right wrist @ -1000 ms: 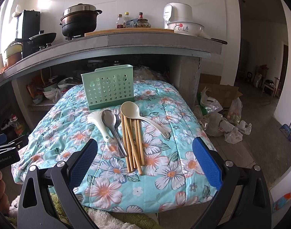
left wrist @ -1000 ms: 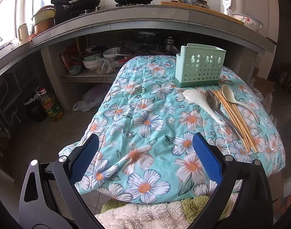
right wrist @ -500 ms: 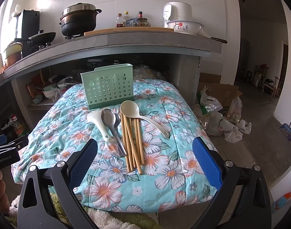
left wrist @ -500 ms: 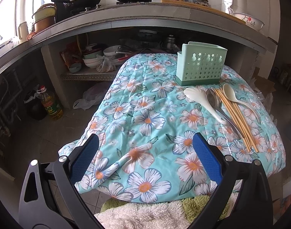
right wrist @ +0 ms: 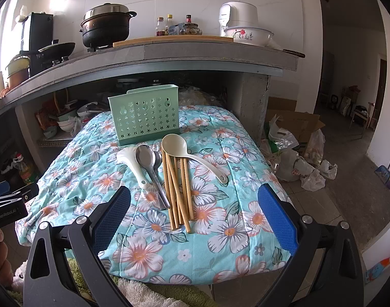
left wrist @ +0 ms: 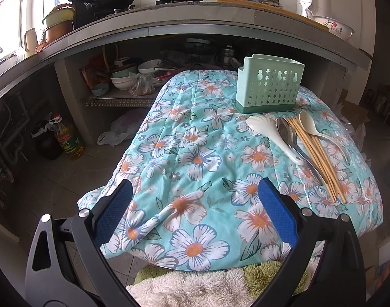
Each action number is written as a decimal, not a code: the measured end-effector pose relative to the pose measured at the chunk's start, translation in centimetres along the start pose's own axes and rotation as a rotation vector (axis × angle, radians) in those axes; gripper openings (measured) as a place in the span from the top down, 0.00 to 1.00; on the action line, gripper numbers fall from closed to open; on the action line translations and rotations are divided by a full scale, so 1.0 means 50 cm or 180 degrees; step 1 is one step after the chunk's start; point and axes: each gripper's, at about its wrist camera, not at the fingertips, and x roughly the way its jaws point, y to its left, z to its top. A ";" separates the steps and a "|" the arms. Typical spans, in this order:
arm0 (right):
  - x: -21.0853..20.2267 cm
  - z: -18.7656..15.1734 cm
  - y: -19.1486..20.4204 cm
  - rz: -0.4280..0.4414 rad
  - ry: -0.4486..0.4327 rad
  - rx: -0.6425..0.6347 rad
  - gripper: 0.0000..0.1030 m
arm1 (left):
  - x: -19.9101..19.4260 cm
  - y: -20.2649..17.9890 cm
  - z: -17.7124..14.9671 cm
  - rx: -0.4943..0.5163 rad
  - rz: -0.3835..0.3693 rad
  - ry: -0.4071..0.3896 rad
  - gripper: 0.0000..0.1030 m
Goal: Organize utensils
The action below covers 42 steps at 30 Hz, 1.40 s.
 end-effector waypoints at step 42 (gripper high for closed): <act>0.058 0.004 -0.029 -0.0054 0.0116 0.0176 0.06 | 0.092 -0.064 0.054 0.0407 -0.0354 0.0180 0.08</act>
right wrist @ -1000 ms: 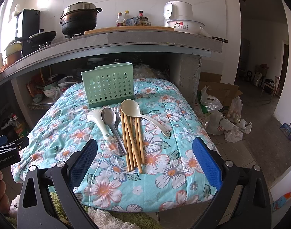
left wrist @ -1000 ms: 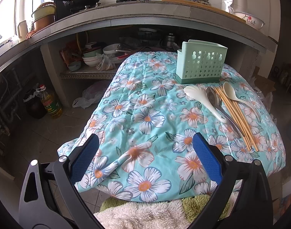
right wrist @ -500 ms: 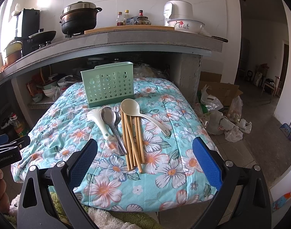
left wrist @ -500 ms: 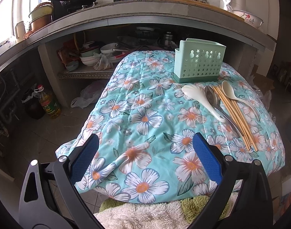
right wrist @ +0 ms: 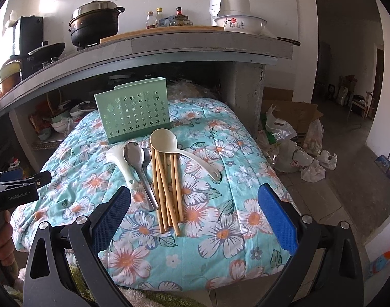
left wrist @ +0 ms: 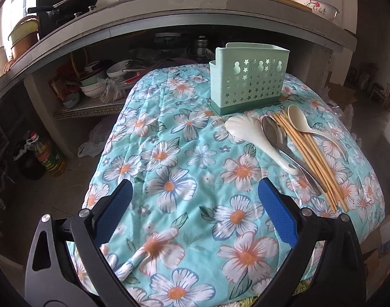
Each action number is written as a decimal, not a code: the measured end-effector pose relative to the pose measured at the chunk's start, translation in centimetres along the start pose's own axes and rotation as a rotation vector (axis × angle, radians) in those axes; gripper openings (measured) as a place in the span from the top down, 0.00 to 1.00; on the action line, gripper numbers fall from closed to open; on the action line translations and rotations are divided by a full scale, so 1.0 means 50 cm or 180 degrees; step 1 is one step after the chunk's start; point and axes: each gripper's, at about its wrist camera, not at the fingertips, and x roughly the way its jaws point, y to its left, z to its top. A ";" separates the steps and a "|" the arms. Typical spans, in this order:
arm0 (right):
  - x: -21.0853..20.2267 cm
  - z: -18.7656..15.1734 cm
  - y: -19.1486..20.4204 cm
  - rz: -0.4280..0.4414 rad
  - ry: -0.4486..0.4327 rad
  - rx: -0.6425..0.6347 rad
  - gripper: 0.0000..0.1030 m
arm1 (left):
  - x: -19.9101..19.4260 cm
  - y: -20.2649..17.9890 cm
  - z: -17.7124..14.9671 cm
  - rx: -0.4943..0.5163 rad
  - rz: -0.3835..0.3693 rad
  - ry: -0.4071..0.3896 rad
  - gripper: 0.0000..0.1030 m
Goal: Organize utensils
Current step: 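Lower the left tool onto the white rice paddle and close on it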
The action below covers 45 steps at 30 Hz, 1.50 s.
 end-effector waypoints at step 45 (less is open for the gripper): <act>0.344 0.054 0.050 0.0930 0.0828 0.0305 0.22 | 0.497 0.104 0.138 -0.2333 -0.2627 0.1358 0.55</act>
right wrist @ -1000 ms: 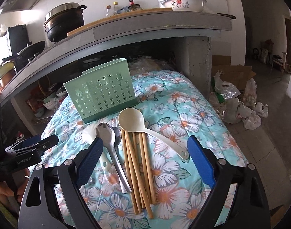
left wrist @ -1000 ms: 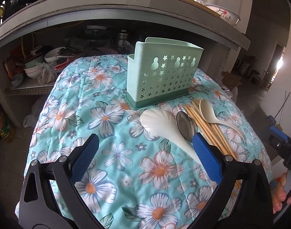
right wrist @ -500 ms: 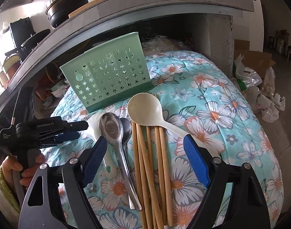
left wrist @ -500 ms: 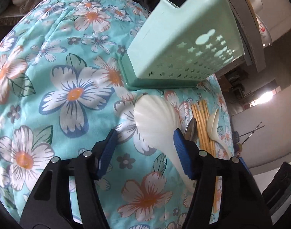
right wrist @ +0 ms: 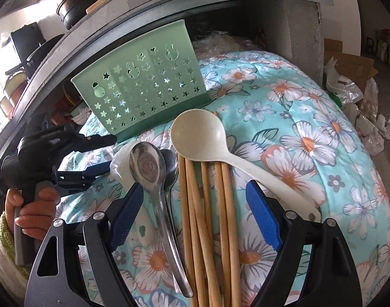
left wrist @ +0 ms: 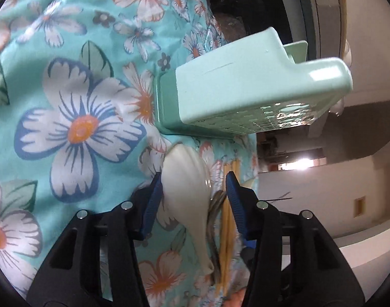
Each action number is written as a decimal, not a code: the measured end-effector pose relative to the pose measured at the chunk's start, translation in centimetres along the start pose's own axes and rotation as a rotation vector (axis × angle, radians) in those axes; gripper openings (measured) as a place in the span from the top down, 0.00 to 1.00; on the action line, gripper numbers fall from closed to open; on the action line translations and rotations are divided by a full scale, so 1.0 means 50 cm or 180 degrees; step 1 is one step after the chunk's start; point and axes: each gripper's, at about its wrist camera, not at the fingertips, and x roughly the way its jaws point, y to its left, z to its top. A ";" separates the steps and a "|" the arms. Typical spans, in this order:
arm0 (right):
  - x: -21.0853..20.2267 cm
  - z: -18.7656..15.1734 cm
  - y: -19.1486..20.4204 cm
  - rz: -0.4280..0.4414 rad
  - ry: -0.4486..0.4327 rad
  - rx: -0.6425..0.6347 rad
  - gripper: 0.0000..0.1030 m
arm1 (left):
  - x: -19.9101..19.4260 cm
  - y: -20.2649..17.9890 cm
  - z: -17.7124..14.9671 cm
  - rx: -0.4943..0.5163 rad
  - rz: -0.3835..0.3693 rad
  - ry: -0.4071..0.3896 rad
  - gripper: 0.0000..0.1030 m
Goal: Organize utensils
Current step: 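Lower the left tool onto the white rice paddle and close on it, then lift the white paddle with the left tool while the right tool reaches toward the metal spoons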
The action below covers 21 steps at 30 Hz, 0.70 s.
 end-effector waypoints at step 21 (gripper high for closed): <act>-0.024 0.007 -0.007 -0.0035 -0.0099 -0.0107 0.33 | -0.016 -0.060 -0.005 0.0356 0.0498 -0.0300 0.92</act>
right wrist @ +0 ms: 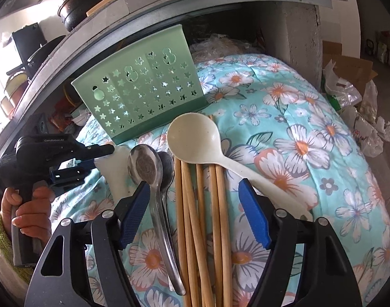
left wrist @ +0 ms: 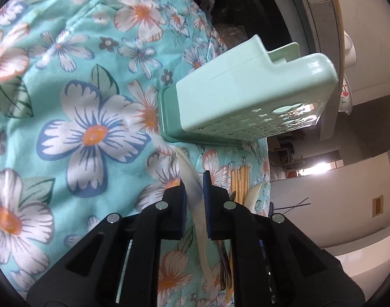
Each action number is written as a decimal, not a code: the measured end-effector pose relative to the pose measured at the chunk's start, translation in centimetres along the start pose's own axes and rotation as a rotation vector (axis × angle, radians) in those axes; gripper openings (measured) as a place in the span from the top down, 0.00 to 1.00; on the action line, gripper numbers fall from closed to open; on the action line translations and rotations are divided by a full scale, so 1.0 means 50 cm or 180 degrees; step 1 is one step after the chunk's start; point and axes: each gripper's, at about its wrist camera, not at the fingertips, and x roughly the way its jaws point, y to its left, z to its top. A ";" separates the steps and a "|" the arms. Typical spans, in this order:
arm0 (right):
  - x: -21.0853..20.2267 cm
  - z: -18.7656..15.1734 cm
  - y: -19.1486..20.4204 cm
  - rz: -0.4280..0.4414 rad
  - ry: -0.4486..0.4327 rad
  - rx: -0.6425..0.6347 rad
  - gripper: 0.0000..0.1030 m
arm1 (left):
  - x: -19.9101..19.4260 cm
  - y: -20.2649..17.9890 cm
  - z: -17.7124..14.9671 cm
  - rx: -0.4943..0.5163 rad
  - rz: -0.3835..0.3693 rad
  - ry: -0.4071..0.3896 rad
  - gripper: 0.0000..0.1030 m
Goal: Organize utensils
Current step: 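Lift the white paddle with the left tool while the right tool reaches toward the metal spoons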
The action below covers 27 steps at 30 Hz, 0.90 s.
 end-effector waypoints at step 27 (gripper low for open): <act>0.151 0.082 0.196 -0.0062 0.0324 -0.1725 0.36 | -0.143 0.046 -0.037 0.0527 0.0745 -0.0437 0.89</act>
